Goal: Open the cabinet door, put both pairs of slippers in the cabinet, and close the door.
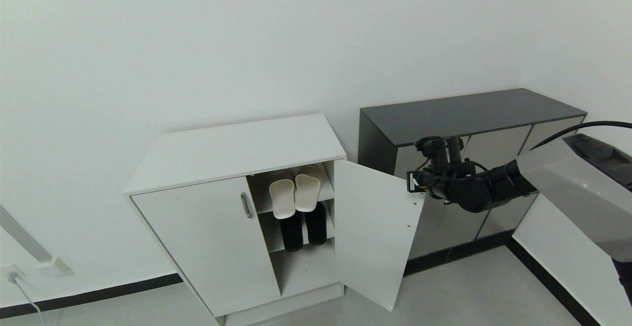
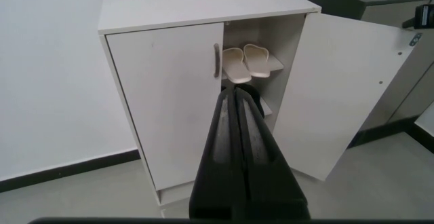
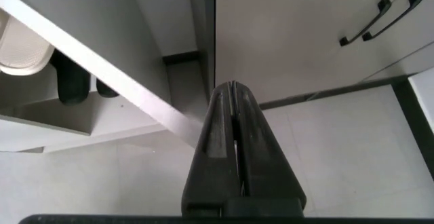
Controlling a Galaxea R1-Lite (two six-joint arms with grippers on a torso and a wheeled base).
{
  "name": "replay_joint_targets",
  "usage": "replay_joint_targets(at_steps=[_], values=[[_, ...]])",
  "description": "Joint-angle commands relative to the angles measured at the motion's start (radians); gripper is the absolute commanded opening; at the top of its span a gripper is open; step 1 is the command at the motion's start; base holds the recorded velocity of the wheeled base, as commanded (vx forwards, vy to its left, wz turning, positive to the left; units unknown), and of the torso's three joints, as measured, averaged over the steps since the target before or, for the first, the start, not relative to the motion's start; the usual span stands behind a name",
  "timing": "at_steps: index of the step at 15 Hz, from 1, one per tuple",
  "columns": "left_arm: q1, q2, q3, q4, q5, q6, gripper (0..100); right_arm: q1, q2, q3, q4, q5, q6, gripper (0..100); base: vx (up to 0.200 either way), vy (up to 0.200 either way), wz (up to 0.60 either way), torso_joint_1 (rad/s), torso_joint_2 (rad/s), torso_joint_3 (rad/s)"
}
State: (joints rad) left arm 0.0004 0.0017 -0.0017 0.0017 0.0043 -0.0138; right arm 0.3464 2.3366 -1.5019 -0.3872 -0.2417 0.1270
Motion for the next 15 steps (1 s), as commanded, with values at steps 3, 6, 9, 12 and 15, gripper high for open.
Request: replay_joint_targets(at_steps=[3,6,9,12,15], values=[[0.001,0.0,0.0,0.0,0.0,0.0,0,0.019,-0.01,0.025,0.001,-0.001,0.016,0,0.0,0.0,0.0,0.0,0.0,0.0],[0.001,0.0,0.0,0.0,0.0,-0.002,0,0.082,-0.069,0.095,-0.001,-0.001,0.028,0,0.0,0.0,0.0,0.0,0.0,0.0],[0.001,0.0,0.0,0.0,0.0,0.0,0,0.172,-0.148,0.183,-0.005,-0.001,0.031,0,0.0,0.0,0.0,0.0,0.0,0.0],[0.001,0.0,0.0,0.0,0.0,0.0,0,0.26,-0.214,0.267,-0.045,-0.002,0.028,0,0.0,0.0,0.0,0.0,0.0,0.0],[0.001,0.0,0.0,0.0,0.0,-0.002,0,0.296,-0.258,0.321,-0.074,-0.002,0.028,0,0.0,0.0,0.0,0.0,0.0,0.0]])
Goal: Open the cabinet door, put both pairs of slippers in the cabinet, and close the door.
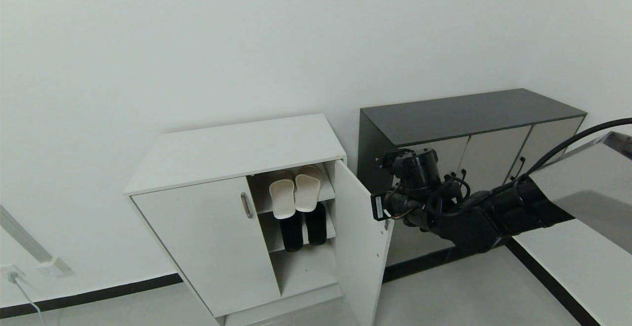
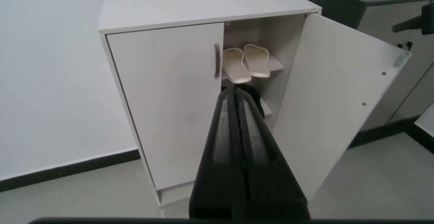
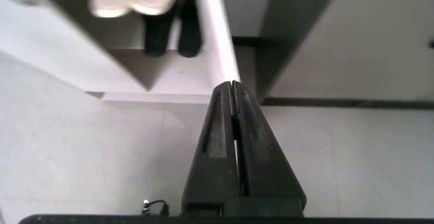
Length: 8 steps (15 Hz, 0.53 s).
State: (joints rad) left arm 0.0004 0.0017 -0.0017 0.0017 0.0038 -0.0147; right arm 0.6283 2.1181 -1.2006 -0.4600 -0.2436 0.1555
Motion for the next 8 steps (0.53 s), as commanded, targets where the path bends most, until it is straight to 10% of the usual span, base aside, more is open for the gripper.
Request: replay_joint_targets(at_steps=[1,8], values=[[0.001,0.0,0.0,0.0,0.001,-0.001,0,0.014,-0.047,0.035,-0.011,0.001,-0.005,0,0.0,0.0,0.0,0.0,0.0,0.0],[0.001,0.0,0.0,0.0,0.001,-0.001,0,0.021,-0.089,0.11,-0.055,0.029,-0.042,0,0.0,0.0,0.0,0.0,0.0,0.0]])
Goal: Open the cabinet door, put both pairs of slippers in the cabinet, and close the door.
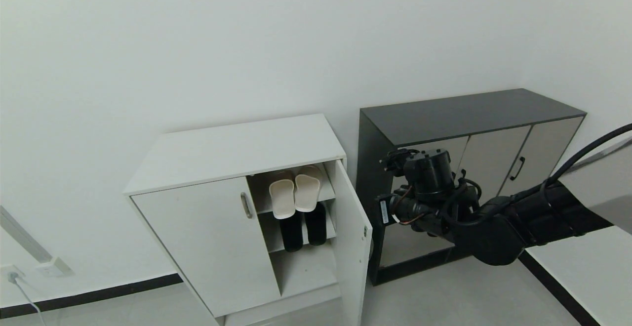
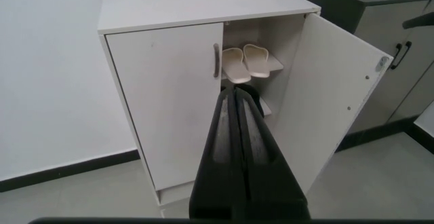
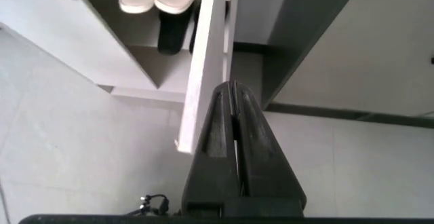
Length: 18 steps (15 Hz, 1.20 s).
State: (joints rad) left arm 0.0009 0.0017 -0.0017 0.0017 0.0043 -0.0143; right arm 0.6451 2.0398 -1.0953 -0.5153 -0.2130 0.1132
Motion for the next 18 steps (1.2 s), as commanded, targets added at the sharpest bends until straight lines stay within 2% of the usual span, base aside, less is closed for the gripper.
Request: replay_joint_targets(at_steps=[1,2,8,14,18], values=[[0.001,0.0,0.0,0.0,0.0,0.0,0,0.004,-0.01,0.005,-0.005,0.001,0.0,0,0.0,0.0,0.0,0.0,0.0,0.0],[0.001,0.0,0.0,0.0,0.0,0.0,0,0.005,-0.01,0.008,-0.008,0.014,0.0,0,0.0,0.0,0.0,0.0,0.0,0.0],[0.001,0.0,0.0,0.0,0.0,0.0,0,0.002,-0.012,0.015,-0.011,0.058,-0.012,0,0.0,0.0,0.6,0.002,0.0,0.0],[0.001,0.0,0.0,0.0,0.0,-0.001,0,-0.032,-0.012,0.017,-0.037,0.007,-0.073,0,0.0,0.0,0.0,0.0,0.0,0.0],[0.001,0.0,0.0,0.0,0.0,-0.001,0,-0.099,0.022,0.008,-0.022,-0.046,-0.129,0,0.0,0.0,0.0,0.0,0.0,0.0]])
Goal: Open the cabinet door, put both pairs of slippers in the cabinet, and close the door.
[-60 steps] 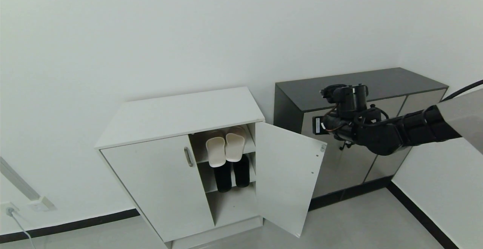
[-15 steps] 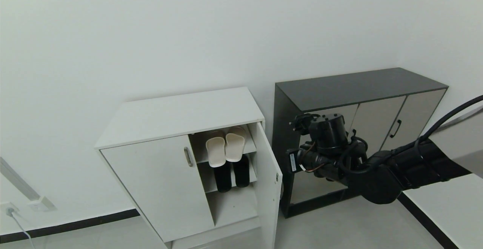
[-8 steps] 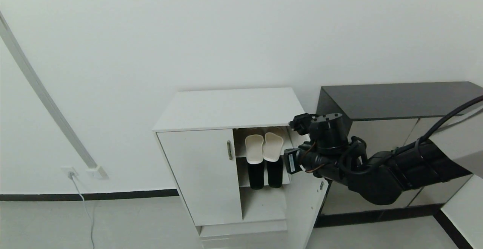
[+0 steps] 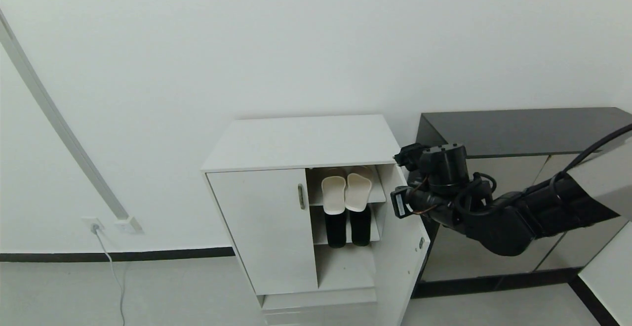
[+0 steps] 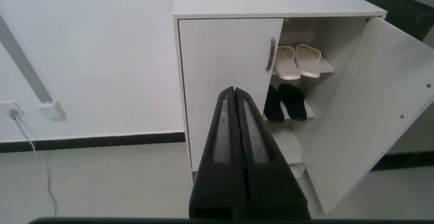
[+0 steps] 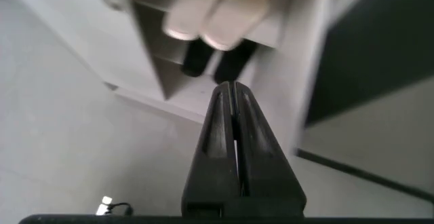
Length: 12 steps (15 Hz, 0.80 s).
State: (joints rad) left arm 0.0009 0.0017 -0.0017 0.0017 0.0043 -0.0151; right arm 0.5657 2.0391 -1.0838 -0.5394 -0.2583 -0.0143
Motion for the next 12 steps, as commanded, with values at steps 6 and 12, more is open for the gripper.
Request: replay_joint_targets(at_steps=[6,12], values=[[0.001,0.0,0.0,0.0,0.0,0.001,0,-0.113,0.111,-0.051,0.012,-0.064,-0.007,0,0.0,0.0,0.0,0.0,0.0,0.0],[0.001,0.0,0.0,0.0,0.0,0.0,0,-0.132,0.158,-0.087,0.006,-0.079,0.007,0,0.0,0.0,0.0,0.0,0.0,0.0]])
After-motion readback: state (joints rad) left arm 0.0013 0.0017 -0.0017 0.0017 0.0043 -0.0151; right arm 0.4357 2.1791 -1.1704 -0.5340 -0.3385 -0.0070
